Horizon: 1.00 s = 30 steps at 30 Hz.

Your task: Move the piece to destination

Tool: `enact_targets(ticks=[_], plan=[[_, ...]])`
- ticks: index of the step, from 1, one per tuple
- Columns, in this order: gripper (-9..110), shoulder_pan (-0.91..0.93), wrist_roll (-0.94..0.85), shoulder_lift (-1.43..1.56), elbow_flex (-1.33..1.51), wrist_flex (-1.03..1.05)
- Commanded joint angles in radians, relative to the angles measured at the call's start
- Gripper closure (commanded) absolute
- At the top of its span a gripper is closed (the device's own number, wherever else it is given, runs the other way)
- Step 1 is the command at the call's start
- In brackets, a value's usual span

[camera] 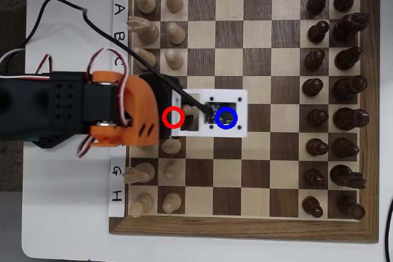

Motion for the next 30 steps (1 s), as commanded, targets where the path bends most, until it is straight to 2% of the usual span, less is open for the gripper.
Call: enact_targets(ticks=[1, 10, 30], plan=[[101, -0.005, -0.008, -0.034, -0.086, -0.028], [101, -0.009, -0.014, -0.169, -0.176, -0.112], [101, -0.003, -0.123, -0.351, -0.158, -0.318]])
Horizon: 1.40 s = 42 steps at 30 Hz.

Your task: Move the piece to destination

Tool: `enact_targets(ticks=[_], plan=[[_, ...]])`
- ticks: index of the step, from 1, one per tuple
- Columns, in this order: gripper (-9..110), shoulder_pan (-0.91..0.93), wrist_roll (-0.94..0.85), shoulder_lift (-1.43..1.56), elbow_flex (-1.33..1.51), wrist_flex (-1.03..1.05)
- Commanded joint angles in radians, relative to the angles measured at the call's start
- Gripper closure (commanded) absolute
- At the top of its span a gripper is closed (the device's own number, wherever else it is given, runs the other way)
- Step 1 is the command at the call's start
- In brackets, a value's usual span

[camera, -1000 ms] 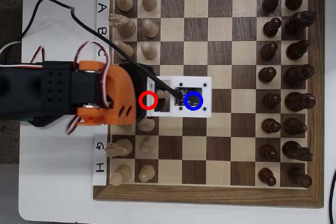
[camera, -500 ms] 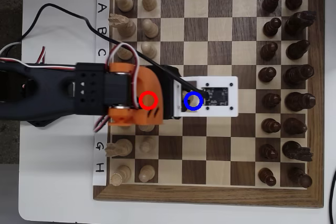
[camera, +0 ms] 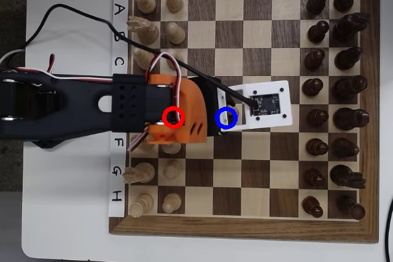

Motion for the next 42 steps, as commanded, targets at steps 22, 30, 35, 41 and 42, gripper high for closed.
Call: enact_targets(ticks=[22, 30, 35, 41, 42], plan=[[101, 0.034, -0.012, -0.063, -0.034, -0.018], [101, 0.028, -0.012, -0.078, -0.021, -0.031], [101, 0.021, -0.012, -0.083, -0.014, -0.041], [101, 0.012, -0.012, -0.091, -0.005, -0.061], [101, 0.011, -0.012, -0.092, -0.005, -0.064]])
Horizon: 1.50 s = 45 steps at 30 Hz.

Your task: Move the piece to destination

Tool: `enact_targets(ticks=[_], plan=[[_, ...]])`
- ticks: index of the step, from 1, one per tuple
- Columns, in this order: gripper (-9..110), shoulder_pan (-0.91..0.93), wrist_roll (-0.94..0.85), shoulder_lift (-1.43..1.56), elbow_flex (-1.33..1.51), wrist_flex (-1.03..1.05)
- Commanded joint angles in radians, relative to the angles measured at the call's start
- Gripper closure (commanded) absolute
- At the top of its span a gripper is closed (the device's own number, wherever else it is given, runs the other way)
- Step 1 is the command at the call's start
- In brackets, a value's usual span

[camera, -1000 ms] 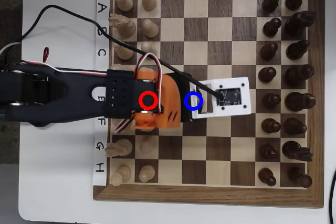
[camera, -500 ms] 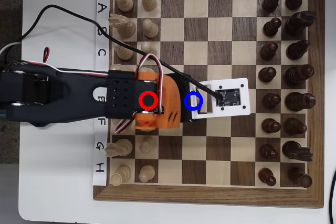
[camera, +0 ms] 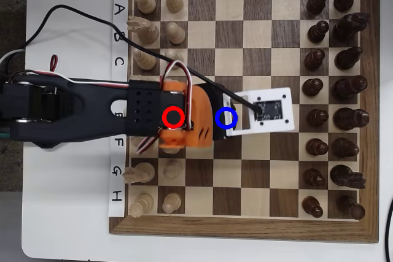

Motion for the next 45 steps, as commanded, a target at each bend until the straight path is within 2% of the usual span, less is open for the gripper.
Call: enact_targets(ticks=[1, 23, 45], plan=[[101, -0.002, 0.002, 0.005, -0.005, -0.017], [101, 0.046, 0.008, -0.009, -0.003, 0.029], [101, 0.017, 0.011, 0.014, 0.018, 0.034]])
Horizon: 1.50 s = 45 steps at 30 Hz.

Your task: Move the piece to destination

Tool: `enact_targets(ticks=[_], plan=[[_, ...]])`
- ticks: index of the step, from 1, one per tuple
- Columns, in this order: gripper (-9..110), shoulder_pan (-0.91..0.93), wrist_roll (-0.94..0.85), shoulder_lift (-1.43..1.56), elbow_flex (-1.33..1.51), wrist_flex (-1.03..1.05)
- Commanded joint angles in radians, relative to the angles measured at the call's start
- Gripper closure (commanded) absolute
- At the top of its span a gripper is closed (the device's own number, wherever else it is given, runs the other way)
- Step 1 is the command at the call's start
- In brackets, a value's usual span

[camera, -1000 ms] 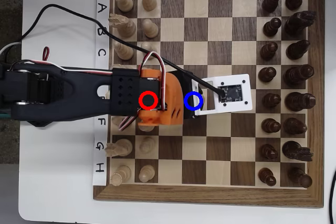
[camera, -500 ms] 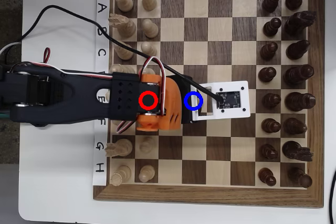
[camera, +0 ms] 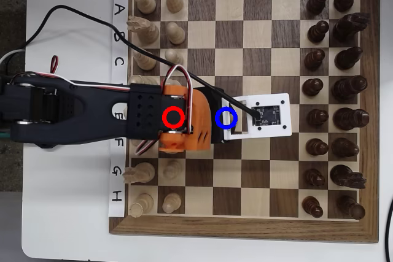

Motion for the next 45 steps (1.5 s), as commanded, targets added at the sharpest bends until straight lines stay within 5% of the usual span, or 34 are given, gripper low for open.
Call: enact_targets(ticks=[1, 45], plan=[[101, -0.008, 0.002, 0.028, 0.002, 0.005], [101, -0.014, -0.008, 0.011, -0.071, 0.017]])
